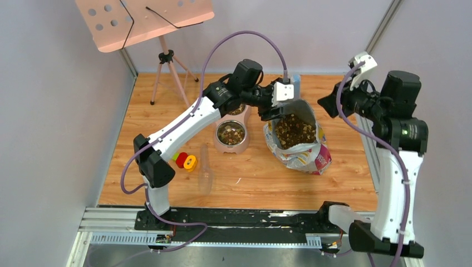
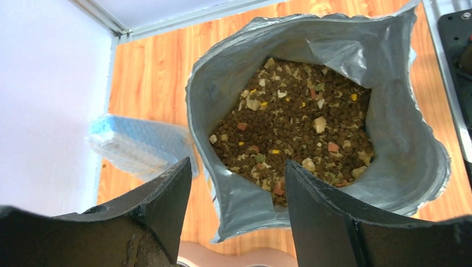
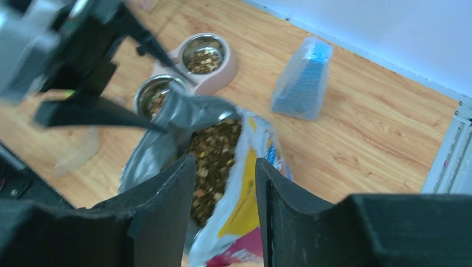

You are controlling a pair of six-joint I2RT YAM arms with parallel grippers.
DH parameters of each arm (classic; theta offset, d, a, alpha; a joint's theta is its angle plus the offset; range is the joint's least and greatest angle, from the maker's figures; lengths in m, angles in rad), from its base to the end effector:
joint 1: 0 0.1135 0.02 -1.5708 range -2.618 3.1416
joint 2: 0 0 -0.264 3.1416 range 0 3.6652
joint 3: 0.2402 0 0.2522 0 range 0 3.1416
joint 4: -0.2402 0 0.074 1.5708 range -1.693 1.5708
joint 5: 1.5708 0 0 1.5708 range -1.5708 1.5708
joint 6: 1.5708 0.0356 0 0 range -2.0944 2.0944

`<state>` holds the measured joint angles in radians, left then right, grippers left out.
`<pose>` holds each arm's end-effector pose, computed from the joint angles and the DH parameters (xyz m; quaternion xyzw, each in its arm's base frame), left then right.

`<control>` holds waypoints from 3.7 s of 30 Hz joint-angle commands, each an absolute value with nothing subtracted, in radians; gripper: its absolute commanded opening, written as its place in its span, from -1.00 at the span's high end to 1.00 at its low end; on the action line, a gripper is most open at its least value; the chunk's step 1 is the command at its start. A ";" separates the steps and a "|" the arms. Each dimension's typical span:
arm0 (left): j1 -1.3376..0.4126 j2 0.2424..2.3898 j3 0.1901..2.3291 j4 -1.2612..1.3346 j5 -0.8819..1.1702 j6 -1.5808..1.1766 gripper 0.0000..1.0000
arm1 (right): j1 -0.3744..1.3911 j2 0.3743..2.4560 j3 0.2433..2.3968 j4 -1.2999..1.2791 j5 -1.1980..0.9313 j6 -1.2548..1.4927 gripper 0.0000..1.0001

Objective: Serve the pet food

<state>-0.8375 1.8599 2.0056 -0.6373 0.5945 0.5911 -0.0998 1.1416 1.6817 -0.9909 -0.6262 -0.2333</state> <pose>0.2664 -0.3255 0.4126 0.6511 0.5212 -0.3097 0.4567 0.1831 0.0026 0.4862 -0.2170 0.7934 0.1736 0.5416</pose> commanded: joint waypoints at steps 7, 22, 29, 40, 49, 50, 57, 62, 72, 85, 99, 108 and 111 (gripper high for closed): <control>-0.740 1.739 2.081 -0.820 0.716 0.679 -0.52 | -0.103 0.944 1.646 -1.453 -0.739 -0.608 -0.02; -0.663 1.901 2.051 -0.857 0.770 0.895 -0.52 | -0.079 0.992 1.615 -1.537 -0.682 -0.810 -0.03; -0.665 1.960 2.059 -0.760 0.810 0.820 -0.47 | -0.060 0.955 1.520 -1.536 -0.614 -0.898 -0.06; -0.672 1.950 2.063 -0.886 0.892 0.912 -0.31 | -0.047 1.005 1.479 -1.500 -0.637 -0.926 0.11; -0.685 1.954 2.065 -0.870 0.898 0.900 -0.19 | 0.027 1.034 1.431 -1.397 -0.584 -0.880 0.22; -0.686 1.954 2.065 -0.866 0.897 0.898 -0.18 | 0.040 1.034 1.425 -1.389 -0.575 -0.876 0.23; -0.692 1.971 2.094 -0.858 0.902 0.892 0.02 | 0.074 1.030 1.407 -1.367 -0.549 -0.861 0.32; -0.695 1.978 2.100 -0.857 0.910 0.907 0.16 | 0.079 1.024 1.408 -1.368 -0.528 -0.862 0.49; -0.710 1.985 2.070 -0.765 0.863 0.874 0.19 | 0.081 1.023 1.411 -1.369 -0.491 -0.856 0.77; -0.634 1.910 1.987 -0.626 0.916 0.645 1.00 | 0.038 1.040 1.549 -1.314 -0.346 -0.807 1.00; -0.502 1.849 2.129 -0.620 0.968 0.186 1.00 | -0.575 1.269 1.971 -1.394 -0.772 -1.036 1.00; -0.506 1.827 2.138 -0.722 0.974 0.061 1.00 | -0.624 1.288 1.890 -1.499 -0.961 -1.130 1.00; -0.527 1.769 2.019 -0.647 0.950 0.008 1.00 | -0.558 1.250 1.834 -1.534 -1.054 -1.088 0.76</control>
